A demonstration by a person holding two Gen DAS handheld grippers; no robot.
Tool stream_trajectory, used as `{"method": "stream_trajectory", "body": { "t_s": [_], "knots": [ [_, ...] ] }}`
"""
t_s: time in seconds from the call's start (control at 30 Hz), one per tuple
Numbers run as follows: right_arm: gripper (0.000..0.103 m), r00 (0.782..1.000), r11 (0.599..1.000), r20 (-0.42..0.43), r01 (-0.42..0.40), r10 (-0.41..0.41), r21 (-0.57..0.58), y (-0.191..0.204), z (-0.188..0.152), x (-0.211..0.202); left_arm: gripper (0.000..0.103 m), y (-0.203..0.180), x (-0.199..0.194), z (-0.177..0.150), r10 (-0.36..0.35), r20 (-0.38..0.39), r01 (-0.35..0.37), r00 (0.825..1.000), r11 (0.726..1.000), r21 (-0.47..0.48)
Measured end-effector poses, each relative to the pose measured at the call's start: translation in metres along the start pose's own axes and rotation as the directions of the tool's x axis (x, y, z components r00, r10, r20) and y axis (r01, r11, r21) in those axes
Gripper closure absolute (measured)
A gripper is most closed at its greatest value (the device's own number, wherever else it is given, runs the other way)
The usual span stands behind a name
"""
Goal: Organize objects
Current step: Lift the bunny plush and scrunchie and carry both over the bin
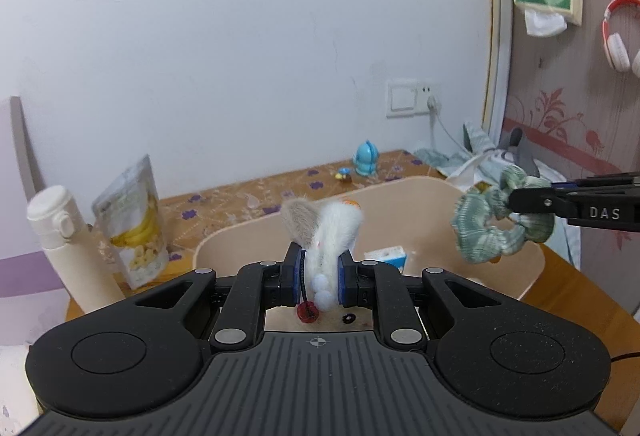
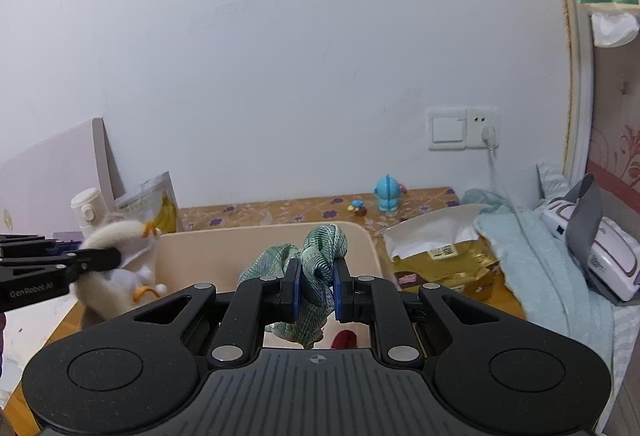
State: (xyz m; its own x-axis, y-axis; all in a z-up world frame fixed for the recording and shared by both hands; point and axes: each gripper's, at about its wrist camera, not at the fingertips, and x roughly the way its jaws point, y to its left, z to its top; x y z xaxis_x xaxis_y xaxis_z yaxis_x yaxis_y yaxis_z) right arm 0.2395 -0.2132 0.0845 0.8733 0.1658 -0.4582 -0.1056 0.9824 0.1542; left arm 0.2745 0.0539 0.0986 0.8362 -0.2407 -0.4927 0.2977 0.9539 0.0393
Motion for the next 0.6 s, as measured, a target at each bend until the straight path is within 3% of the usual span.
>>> {"method": "stream_trajectory", "body": {
  "t_s": [0.6],
  "knots": [
    [0.088,0.990,0.999,-0.138,-0.027,0.022,-0.033,0.022,-0.020,0.065,0.085,0.002,0.068,-0.024,-0.012,-0.176,0.005,0.984,0.999,-0.043]
  ]
}}
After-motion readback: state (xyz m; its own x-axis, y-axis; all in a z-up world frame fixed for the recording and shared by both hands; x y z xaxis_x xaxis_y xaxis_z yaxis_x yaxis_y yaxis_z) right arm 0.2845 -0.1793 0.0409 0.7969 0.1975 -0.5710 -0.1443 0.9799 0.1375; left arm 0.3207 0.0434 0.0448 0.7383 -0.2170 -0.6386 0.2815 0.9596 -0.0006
